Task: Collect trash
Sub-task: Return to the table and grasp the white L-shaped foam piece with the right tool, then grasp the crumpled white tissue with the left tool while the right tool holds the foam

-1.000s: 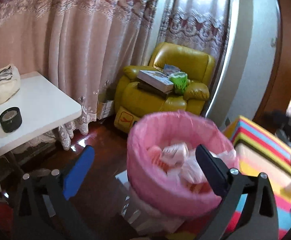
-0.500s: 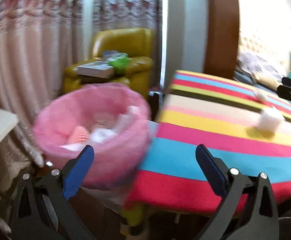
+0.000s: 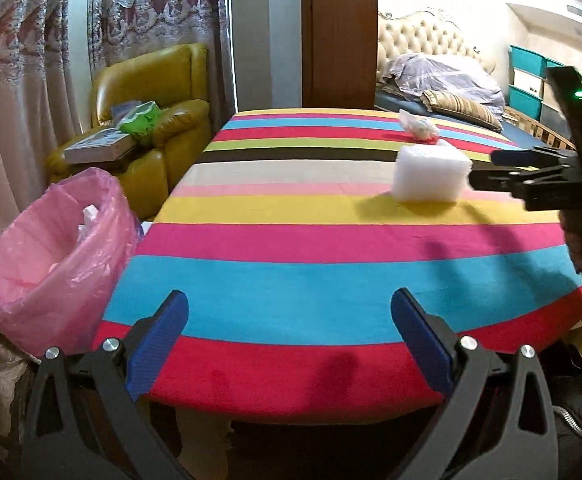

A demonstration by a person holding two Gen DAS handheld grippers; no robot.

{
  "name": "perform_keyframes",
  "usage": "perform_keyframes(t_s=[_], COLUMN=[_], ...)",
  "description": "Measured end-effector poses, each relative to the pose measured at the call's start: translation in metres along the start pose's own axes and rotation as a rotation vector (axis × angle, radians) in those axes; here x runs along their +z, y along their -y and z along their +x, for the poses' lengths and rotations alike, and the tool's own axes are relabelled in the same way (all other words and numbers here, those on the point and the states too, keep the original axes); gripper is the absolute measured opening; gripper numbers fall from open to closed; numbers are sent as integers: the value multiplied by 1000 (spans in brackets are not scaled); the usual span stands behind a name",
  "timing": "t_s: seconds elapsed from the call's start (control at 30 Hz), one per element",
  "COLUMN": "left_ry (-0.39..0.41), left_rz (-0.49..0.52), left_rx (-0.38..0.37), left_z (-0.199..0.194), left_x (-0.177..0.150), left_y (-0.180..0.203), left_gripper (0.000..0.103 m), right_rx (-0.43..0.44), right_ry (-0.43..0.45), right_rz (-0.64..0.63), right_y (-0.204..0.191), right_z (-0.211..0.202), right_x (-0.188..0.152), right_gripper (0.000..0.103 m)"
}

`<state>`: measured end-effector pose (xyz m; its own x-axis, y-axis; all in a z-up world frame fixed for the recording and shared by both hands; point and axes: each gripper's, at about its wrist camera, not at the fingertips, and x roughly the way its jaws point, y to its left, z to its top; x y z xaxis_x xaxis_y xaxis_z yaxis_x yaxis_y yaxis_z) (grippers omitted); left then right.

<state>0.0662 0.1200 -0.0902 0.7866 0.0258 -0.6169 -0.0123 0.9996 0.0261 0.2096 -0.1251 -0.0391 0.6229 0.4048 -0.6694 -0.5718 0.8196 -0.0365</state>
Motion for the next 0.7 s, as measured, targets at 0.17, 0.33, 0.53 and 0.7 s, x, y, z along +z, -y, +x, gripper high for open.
perform_keyframes(t_s=[0.17,0.33,0.53,0.7], left_ry=[-1,12,-3,2], left_rz=[-7,-10,8,28], left_rx=[1,5,9,12], left_z=[-1,-7,-4,2], left_x=[4,9,12,29], left_y=[-5,-10,-8,-1], left_gripper=[98,98,98,98], right_rx=[53,93,143,108], right_ry=[-67,-75,-98,-44], right_rz=[9,-56,-47,-19], right_y=[4,-3,-9,-4], right_z=[29,53,71,51], right_x=[17,43,56,47], right_gripper=[85,85,74,66])
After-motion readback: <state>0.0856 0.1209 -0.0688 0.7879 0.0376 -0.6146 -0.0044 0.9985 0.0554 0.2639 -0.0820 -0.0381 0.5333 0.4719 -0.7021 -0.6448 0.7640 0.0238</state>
